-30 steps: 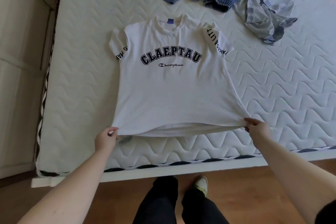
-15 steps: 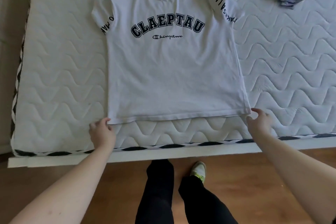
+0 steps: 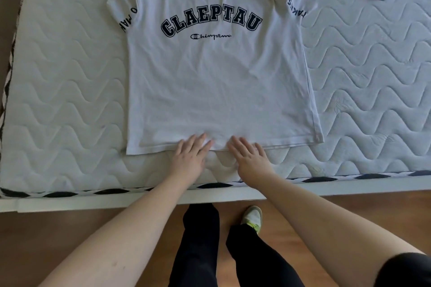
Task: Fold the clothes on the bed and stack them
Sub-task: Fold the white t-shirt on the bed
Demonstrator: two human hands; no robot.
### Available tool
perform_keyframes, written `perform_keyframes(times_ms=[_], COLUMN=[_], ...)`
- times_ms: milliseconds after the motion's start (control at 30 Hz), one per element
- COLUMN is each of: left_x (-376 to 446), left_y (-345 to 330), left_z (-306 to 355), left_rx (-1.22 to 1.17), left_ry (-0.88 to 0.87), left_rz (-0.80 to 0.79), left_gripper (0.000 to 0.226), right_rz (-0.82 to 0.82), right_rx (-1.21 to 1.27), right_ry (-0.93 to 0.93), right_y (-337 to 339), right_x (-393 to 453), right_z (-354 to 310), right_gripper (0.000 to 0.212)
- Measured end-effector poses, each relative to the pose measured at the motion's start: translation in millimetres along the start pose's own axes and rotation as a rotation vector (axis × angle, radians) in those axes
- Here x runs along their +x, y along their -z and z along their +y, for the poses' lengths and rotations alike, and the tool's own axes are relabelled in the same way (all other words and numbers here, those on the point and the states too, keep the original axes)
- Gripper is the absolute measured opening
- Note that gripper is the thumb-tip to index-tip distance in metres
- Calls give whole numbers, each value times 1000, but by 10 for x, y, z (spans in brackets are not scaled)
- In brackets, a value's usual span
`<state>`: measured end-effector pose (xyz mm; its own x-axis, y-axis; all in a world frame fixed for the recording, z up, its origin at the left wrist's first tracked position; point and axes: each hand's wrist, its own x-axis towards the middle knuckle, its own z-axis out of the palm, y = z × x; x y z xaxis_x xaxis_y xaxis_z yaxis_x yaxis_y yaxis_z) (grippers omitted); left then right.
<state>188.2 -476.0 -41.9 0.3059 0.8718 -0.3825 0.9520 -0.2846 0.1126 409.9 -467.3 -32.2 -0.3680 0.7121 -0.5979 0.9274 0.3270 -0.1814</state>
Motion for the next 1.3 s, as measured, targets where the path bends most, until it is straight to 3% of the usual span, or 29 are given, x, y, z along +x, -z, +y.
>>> perform_keyframes(times_ms=[133,233,367,433,533,633,800,933,1067,1300], left_x=[21,42,122,150,176,152,24,-135,-315,-555], left_y=[94,217,297,331,320,276,227,183,110,20], left_z=[-147,-256,-392,-425,-526,-687,-889,-927,-995,-1147], left_rx=[64,23,75,96,73,-77,-318,-303,-185,-109], left_ry=[39,45,0,24,79,188,332,244,118,74], left_rz=[-57,53,127,101,15,-6,105,185,244,219], left_gripper=[58,56,49,44,34,32,29,27,49,58], right_rz=[46,66,282,395,398,380,380,369,402,460], right_rx=[-27,-53,-49,-32,-48,-71,-9,15,22,76], right_ry=[-23,-47,-47,-46,-21,11,72,83,96,99], right_y=[2,-3,29,27,55,103,204,258,292,326], right_x=[-129,-113,13,105,186,229,319,413,548,705], right_z=[174,265,153,60,-60,-158,-401,-657,-899,-1311], right_gripper=[83,79,62,56,53,52,49,50,52,24])
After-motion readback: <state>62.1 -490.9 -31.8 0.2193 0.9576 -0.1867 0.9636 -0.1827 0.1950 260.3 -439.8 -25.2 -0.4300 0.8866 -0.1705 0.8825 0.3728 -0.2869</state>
